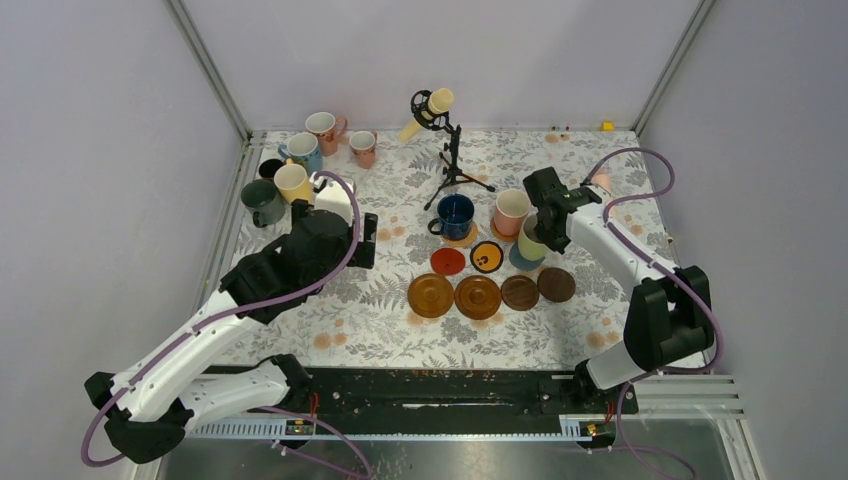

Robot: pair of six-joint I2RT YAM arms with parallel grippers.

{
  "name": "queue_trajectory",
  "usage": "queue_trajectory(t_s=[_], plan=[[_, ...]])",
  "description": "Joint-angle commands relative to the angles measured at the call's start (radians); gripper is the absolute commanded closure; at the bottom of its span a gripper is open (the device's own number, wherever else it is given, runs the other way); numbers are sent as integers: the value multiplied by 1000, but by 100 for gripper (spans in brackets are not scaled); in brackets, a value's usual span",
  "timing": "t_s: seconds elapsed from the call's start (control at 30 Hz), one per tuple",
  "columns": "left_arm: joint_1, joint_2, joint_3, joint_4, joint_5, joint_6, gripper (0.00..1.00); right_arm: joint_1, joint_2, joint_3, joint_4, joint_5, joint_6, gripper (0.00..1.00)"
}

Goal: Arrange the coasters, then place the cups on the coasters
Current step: Place the cup on the coaster.

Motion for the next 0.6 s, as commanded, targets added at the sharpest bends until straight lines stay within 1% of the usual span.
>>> queue_trajectory(t_s=[0.0, 0.57], plan=[[0, -20, 2, 44, -27, 12, 1, -7, 10, 39, 37, 32, 27, 100], [-1, -23, -3, 45, -35, 12, 1, -8, 45, 20, 56, 18, 50, 100]])
